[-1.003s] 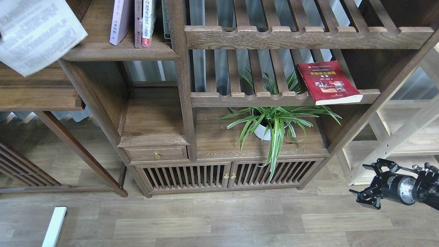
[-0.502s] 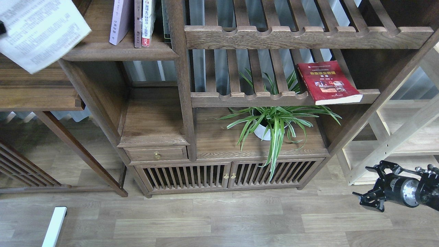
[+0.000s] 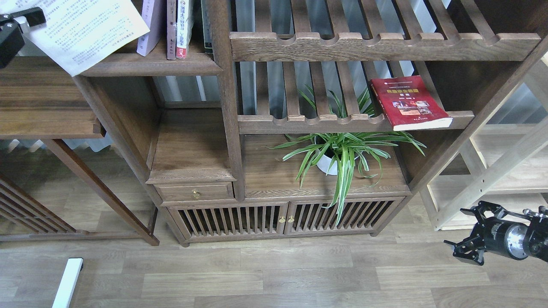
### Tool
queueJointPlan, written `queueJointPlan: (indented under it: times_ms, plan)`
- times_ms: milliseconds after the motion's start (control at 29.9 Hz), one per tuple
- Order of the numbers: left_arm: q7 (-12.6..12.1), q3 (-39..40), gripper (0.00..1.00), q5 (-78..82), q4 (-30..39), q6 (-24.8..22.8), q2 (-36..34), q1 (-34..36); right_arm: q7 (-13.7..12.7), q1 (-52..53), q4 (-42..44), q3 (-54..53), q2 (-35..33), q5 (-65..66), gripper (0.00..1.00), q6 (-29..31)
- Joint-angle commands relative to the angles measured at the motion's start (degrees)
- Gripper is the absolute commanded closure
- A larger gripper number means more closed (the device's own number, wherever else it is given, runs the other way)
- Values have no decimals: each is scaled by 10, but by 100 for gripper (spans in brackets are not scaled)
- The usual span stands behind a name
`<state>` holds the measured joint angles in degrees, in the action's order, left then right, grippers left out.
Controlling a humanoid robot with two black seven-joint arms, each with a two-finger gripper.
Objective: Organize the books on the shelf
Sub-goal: 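Insert the book upright beside the standing books with the left gripper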
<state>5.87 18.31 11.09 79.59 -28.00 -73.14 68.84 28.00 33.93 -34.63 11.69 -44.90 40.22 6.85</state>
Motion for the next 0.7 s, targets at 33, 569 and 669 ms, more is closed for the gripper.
queueJointPlan:
  times_ms: [33, 569, 669]
  plan:
    - [-10, 0, 100, -5, -3, 0, 1, 1, 0, 0, 0, -1, 2, 0, 0, 0]
    - [-67, -3, 100, -26, -73, 0, 70, 36, 0, -3, -11, -1, -8, -1, 0, -6]
    - [-81, -6, 100, -26, -94, 0, 88, 45, 0, -3, -18, -1, -10, -1, 0, -8]
